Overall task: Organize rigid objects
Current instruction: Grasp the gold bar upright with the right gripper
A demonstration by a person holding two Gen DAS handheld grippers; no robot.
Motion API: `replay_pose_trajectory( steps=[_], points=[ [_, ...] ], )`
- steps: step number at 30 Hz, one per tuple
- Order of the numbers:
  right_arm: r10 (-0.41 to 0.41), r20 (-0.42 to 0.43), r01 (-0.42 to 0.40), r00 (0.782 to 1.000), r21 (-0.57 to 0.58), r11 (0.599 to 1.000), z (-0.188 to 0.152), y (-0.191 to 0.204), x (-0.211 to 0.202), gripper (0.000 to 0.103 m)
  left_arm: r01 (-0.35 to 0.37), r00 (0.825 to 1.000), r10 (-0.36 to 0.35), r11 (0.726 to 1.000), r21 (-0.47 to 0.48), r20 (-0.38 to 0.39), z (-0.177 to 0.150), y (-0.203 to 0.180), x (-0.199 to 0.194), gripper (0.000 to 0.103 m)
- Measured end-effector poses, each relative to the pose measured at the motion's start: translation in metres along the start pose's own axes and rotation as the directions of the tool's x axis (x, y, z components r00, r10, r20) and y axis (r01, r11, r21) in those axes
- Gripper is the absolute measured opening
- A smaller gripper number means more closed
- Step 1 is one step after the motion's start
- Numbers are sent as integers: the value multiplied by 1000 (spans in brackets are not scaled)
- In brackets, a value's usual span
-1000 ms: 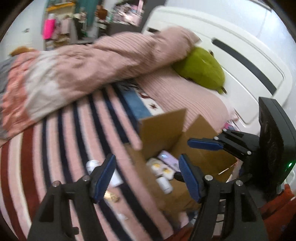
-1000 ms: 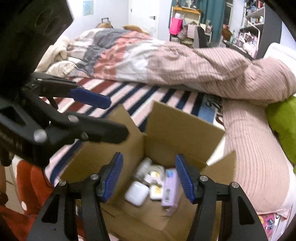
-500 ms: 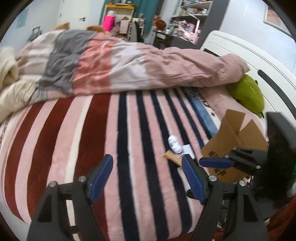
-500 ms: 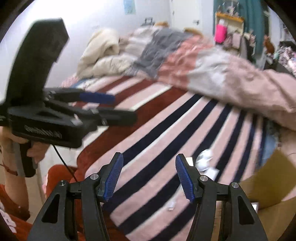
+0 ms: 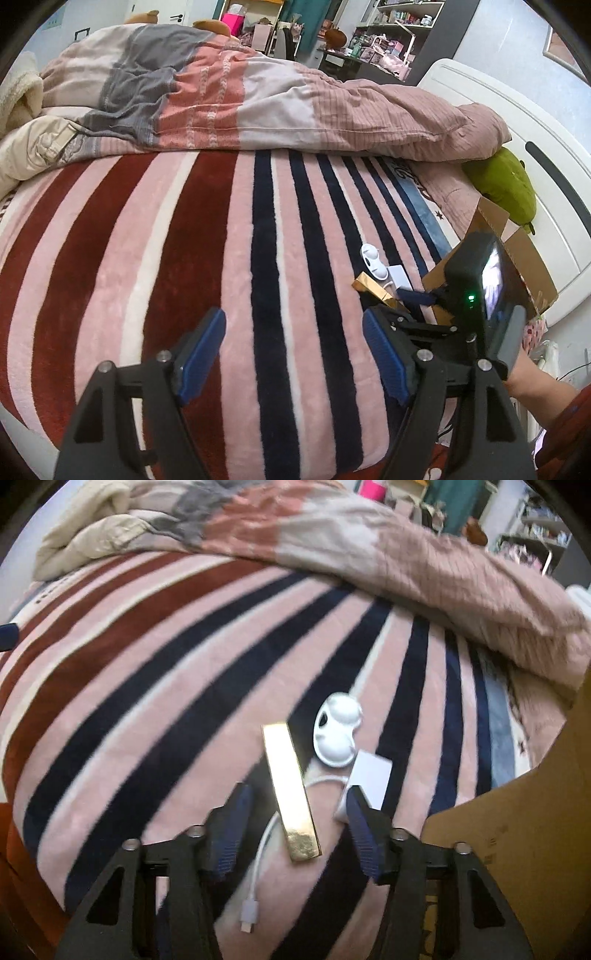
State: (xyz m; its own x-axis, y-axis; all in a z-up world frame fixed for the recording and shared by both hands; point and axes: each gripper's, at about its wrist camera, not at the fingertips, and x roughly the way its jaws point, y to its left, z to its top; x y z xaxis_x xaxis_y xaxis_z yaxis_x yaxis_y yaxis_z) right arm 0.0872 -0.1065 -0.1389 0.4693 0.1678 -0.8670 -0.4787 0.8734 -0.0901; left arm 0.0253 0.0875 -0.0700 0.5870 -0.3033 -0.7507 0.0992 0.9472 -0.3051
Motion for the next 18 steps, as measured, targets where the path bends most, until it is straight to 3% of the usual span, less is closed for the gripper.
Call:
replay_pose_trajectory(
  steps=[1,3,7,11,15,18],
  points=[
    [12,-12,-12,1000,5,1000,0,-1,3,23,-1,1000,1,1000,-2,0,0,1,0,74],
    [50,-22,-49,999,19,999,-2,-2,7,13,-3,1000,3,1000,-6,-2,1,2,1,74],
    [69,28,-69,997,-3,998,-1,4,-4,13,0,1000,-1,1000,-17,-6,1,4,2,74],
    [155,50,-155,987,-20,988,3,14,-15,13,8,1000,-8,1000,-20,-10,0,3,1,74],
    [291,-20,-291,957,5,957,3,24,-8,13,4,1000,-4,1000,-22,-13,0,3,1,74],
    [326,-57,-325,944,25,945,-1,29,1,14,-5,1000,5,1000,-24,-20,-2,4,1,74]
  ],
)
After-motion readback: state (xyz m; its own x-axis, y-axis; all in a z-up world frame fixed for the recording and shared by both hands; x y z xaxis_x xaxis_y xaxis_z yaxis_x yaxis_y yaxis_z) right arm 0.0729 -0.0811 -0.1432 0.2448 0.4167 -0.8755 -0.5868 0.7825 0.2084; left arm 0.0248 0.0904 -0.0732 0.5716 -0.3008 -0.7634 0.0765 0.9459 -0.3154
